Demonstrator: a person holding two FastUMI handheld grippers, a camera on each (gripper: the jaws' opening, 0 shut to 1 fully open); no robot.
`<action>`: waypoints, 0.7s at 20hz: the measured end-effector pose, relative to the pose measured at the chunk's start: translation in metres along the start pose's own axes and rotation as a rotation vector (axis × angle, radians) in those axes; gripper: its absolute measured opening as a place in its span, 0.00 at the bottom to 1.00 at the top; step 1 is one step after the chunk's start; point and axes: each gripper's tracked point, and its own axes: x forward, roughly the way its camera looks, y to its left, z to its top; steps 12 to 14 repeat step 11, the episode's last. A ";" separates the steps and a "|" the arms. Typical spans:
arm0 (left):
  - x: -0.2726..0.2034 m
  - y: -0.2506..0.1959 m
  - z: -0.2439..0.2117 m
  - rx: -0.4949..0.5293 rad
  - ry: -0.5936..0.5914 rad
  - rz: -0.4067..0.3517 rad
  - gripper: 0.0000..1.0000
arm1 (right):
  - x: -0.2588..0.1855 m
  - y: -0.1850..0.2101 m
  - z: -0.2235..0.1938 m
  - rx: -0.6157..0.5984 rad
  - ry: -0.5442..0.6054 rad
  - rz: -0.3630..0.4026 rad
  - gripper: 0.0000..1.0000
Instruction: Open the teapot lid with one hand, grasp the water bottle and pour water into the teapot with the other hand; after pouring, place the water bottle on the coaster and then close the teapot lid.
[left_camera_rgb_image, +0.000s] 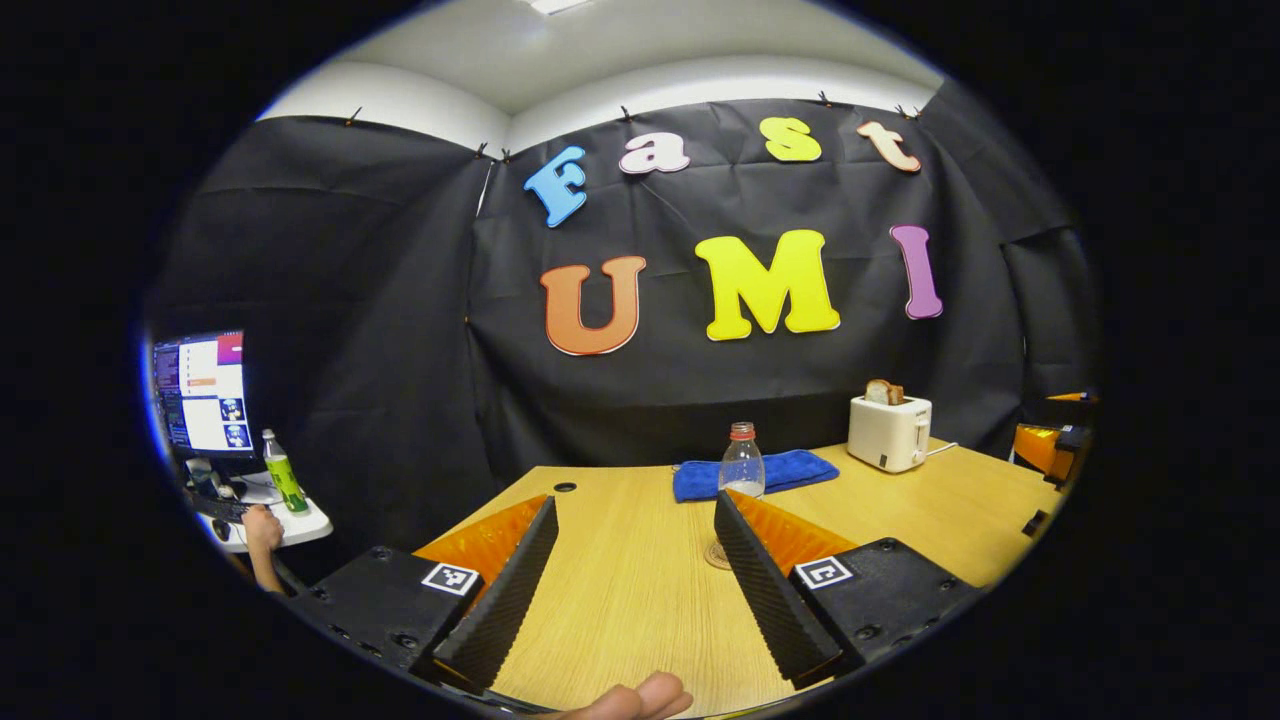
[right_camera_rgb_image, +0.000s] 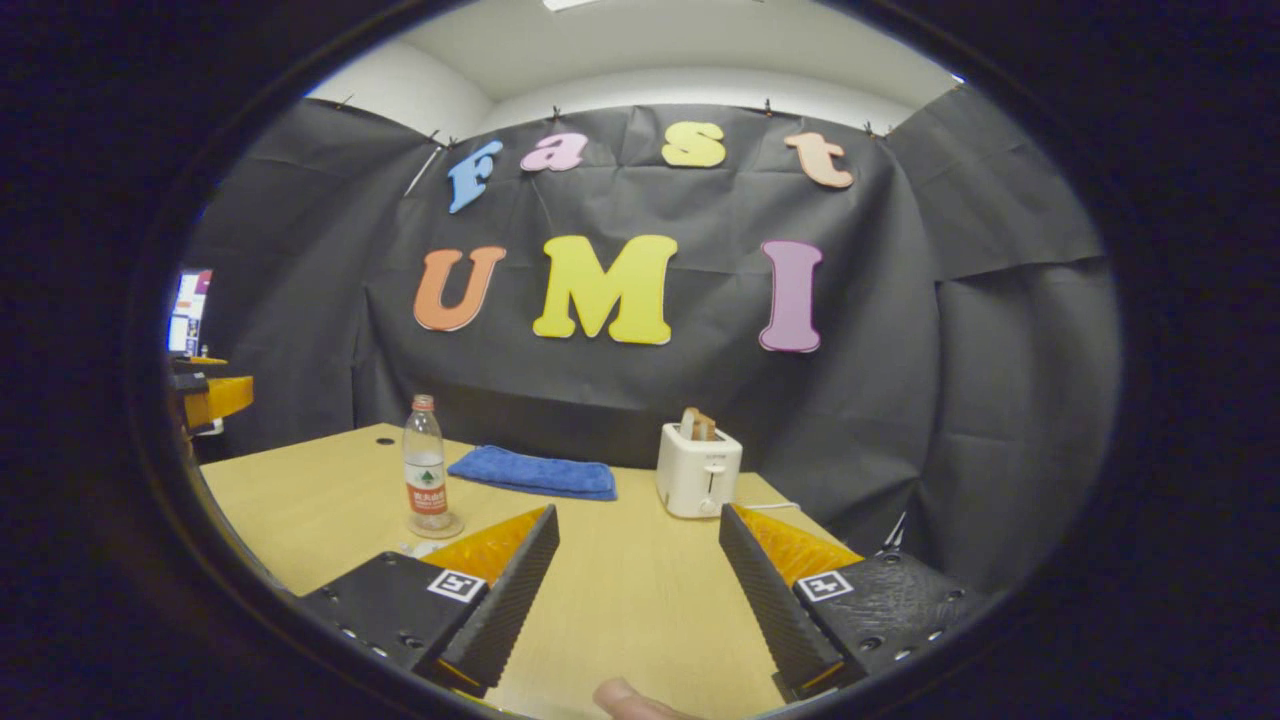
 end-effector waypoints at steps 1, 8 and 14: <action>0.000 0.002 0.000 -0.012 0.004 0.005 0.99 | -0.003 0.000 0.003 -0.007 -0.011 -0.003 0.97; 0.005 0.000 -0.007 -0.010 0.018 -0.002 0.99 | -0.006 0.005 0.006 -0.026 -0.028 -0.004 0.97; 0.005 -0.004 -0.011 0.010 0.019 -0.009 0.98 | -0.003 0.002 0.004 -0.023 -0.016 -0.012 0.95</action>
